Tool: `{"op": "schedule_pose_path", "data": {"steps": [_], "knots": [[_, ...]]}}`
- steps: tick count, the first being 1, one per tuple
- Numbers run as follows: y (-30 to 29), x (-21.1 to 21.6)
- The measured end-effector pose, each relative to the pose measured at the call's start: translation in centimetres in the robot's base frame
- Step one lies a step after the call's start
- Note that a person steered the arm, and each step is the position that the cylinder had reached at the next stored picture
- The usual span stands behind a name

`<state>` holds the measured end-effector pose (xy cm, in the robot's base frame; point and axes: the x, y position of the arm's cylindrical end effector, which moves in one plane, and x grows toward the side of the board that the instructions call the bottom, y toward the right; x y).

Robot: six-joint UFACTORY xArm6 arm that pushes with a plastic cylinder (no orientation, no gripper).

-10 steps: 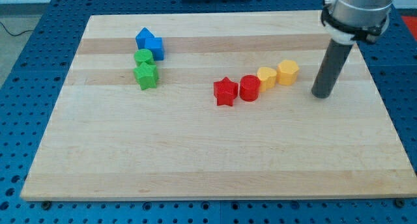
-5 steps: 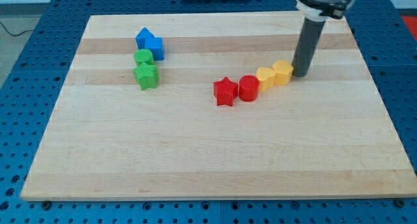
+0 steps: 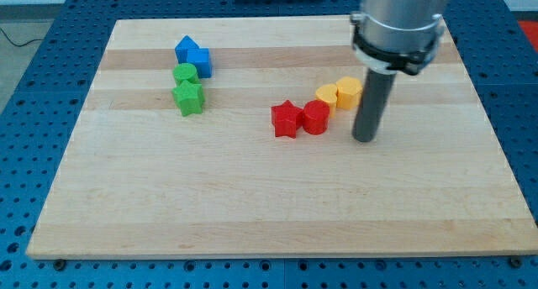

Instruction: Adjust the group of blocks at the center of the board

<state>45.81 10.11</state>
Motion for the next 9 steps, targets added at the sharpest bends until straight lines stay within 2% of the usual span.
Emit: {"op": "schedule_pose_path", "data": {"steps": [2,8,9], "knots": [[-3.1,-1.2],[-5.2,-1.7],[-5.2,-0.4]]}}
